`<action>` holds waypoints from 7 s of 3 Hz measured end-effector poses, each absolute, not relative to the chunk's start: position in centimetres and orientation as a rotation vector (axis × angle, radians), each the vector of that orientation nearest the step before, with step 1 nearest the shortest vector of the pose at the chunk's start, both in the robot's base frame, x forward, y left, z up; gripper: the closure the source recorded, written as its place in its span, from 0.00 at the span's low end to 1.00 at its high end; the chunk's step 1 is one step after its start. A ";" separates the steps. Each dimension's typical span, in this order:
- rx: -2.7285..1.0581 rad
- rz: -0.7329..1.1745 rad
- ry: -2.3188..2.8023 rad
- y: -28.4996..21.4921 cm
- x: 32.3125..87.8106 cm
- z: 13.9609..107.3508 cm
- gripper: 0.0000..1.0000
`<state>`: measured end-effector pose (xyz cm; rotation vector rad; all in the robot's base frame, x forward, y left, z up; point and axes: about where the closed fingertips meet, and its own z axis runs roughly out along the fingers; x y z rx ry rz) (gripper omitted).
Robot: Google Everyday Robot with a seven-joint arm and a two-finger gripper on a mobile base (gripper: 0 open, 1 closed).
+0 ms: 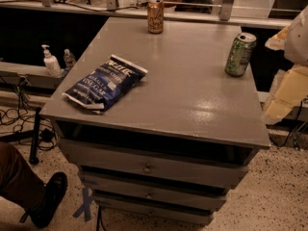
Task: Move green can near blue chip bag
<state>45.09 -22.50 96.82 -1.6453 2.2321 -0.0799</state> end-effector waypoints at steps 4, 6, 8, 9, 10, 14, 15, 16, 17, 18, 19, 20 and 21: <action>-1.044 0.103 2.053 -30.0 58.9 92.8 0.00; -0.928 0.162 1.952 -29.3 61.9 92.9 0.00; -0.756 0.250 1.899 -29.4 65.2 89.9 0.00; -0.665 0.334 1.825 -28.7 67.7 88.7 0.00; -0.603 0.405 1.766 -27.7 69.7 87.8 0.00; -0.548 0.520 1.687 -24.3 70.9 88.4 0.88; -0.568 0.592 1.659 -20.8 70.2 89.9 1.00; -0.598 0.680 1.603 -16.6 69.1 92.3 1.00; -0.607 0.693 1.597 -16.2 69.2 92.6 1.00; -0.655 0.751 1.556 -12.5 69.1 92.6 1.00; -0.742 0.788 1.515 -7.8 68.7 92.3 1.00; -0.838 0.803 1.483 -3.7 68.2 91.7 1.00; -0.899 0.805 1.479 -1.4 68.2 90.1 1.00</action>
Offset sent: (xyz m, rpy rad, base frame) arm 0.1273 -0.0955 -0.0435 0.3657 -0.2403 -0.2713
